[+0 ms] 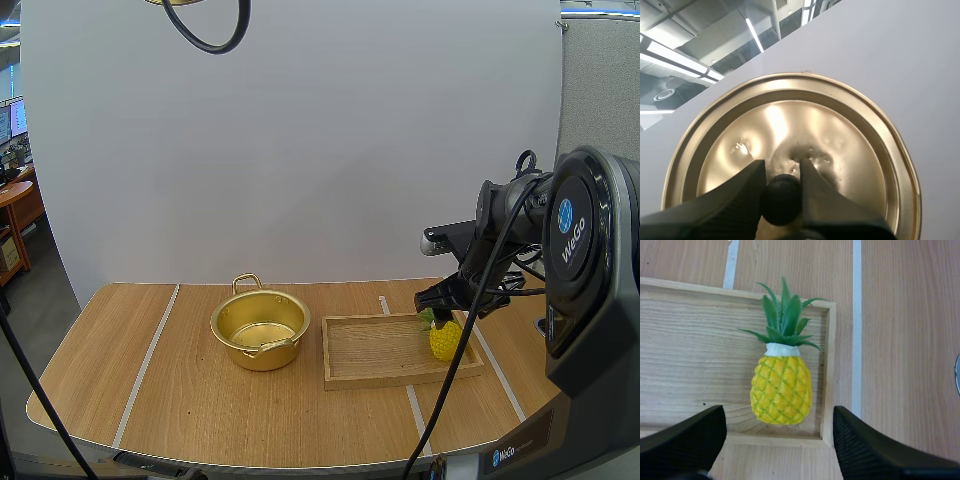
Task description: Open the pot, put the pineapple inside, and close it
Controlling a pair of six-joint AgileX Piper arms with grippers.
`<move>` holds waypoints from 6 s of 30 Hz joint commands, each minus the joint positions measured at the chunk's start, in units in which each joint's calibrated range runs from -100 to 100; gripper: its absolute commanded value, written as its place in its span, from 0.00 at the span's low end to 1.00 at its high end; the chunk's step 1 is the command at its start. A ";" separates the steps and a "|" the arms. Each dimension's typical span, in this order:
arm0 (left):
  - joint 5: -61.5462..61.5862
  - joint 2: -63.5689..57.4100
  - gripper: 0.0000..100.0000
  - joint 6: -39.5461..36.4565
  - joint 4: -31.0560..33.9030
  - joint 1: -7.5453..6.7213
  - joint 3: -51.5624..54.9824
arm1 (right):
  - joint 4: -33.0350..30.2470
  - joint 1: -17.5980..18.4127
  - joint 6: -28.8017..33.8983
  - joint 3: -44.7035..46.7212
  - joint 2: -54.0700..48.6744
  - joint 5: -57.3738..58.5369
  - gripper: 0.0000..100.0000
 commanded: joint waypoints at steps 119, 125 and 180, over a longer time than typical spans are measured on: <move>-2.06 -0.13 0.00 -0.24 0.03 -0.07 -0.37 | 10.25 30.91 -1.33 -21.74 23.10 -11.48 0.00; -2.06 -0.13 0.00 -0.24 0.03 -0.07 -0.37 | 9.05 30.91 -1.33 -21.74 26.47 -11.86 0.00; -2.06 -0.13 0.00 -0.24 0.03 -0.07 -0.37 | 7.01 30.82 3.67 -21.45 -1.15 7.49 1.00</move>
